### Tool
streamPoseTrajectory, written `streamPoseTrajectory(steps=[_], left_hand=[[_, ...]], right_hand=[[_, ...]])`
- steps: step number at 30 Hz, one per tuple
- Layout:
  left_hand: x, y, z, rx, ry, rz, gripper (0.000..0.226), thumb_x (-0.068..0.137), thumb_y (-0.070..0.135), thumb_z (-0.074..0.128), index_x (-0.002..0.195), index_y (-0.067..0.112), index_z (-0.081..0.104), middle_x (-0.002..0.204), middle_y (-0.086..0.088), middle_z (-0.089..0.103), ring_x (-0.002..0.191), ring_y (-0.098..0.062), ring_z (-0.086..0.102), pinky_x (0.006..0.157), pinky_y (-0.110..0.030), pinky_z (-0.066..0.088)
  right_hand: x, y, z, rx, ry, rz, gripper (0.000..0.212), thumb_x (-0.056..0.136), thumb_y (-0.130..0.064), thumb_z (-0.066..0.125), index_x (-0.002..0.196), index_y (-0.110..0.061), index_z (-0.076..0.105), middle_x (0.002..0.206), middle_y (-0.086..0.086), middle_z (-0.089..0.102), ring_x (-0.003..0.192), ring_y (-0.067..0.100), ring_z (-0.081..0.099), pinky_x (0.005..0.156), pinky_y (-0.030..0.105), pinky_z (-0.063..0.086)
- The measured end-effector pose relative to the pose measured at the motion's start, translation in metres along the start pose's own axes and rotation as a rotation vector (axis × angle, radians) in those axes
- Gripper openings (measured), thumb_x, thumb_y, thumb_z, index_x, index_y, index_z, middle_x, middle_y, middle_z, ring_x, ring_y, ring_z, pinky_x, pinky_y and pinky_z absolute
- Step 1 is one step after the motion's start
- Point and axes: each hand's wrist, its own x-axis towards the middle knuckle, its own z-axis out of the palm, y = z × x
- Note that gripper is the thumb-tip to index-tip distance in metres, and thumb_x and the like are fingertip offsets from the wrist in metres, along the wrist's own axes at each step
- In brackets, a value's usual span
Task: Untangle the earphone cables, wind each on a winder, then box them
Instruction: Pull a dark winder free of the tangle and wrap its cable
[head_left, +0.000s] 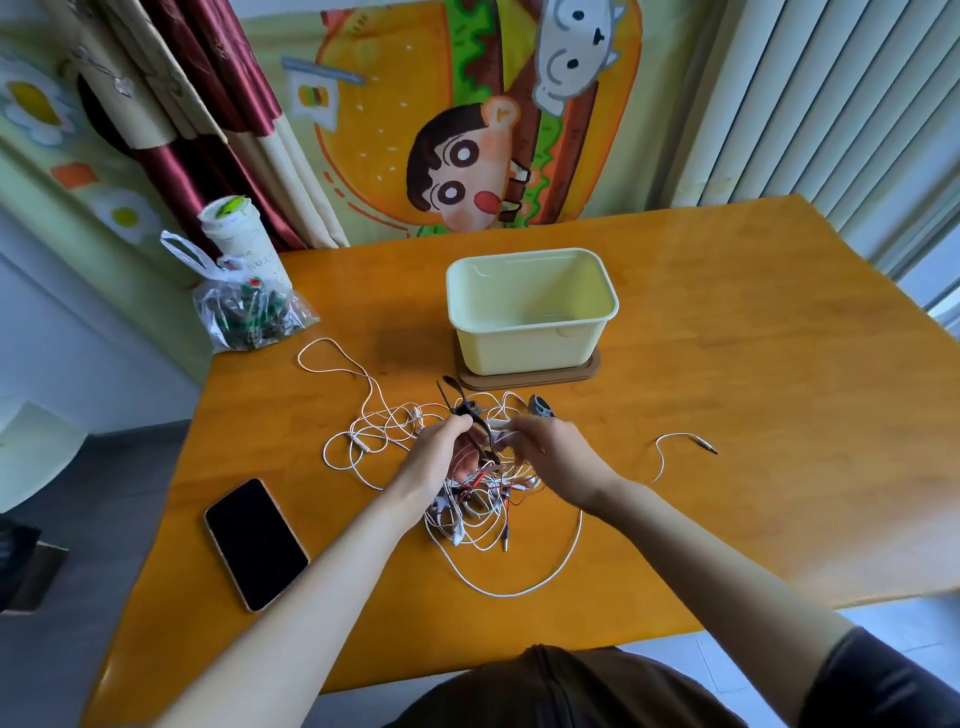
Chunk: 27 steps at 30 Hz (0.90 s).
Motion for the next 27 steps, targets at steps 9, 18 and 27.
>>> streamPoseTrajectory(steps=[9, 18, 27], left_hand=[[0.002, -0.015, -0.016, 0.13, 0.037, -0.094, 0.044, 0.101, 0.031, 0.034, 0.082, 0.001, 0.06, 0.054, 0.0, 0.051, 0.053, -0.014, 0.044, 0.056, -0.027, 0.033], [0.002, -0.009, -0.008, 0.193, -0.013, -0.069, 0.036, 0.103, 0.035, 0.031, 0.083, 0.011, 0.048, 0.061, 0.003, 0.037, 0.055, -0.011, 0.035, 0.064, -0.026, 0.033], [-0.003, -0.005, 0.001, 0.199, -0.036, -0.05, 0.041, 0.102, 0.039, 0.029, 0.073, 0.017, 0.046, 0.065, -0.003, 0.044, 0.06, -0.016, 0.042, 0.058, -0.021, 0.044]], right_hand=[[0.009, 0.017, -0.041, -0.006, 0.234, 0.236, 0.023, 0.096, -0.015, 0.042, 0.082, -0.015, 0.059, 0.086, 0.006, 0.064, 0.08, 0.029, 0.062, 0.071, 0.037, 0.045], [-0.002, 0.025, -0.022, -0.388, -0.146, 0.116, 0.063, 0.085, -0.009, 0.059, 0.142, -0.01, 0.033, 0.142, 0.01, 0.039, 0.132, 0.025, 0.035, 0.109, 0.028, 0.029], [-0.007, -0.007, 0.021, 0.104, -0.14, 0.038, 0.034, 0.09, -0.021, 0.062, 0.121, -0.011, 0.051, 0.093, -0.004, 0.064, 0.079, 0.005, 0.06, 0.069, 0.012, 0.046]])
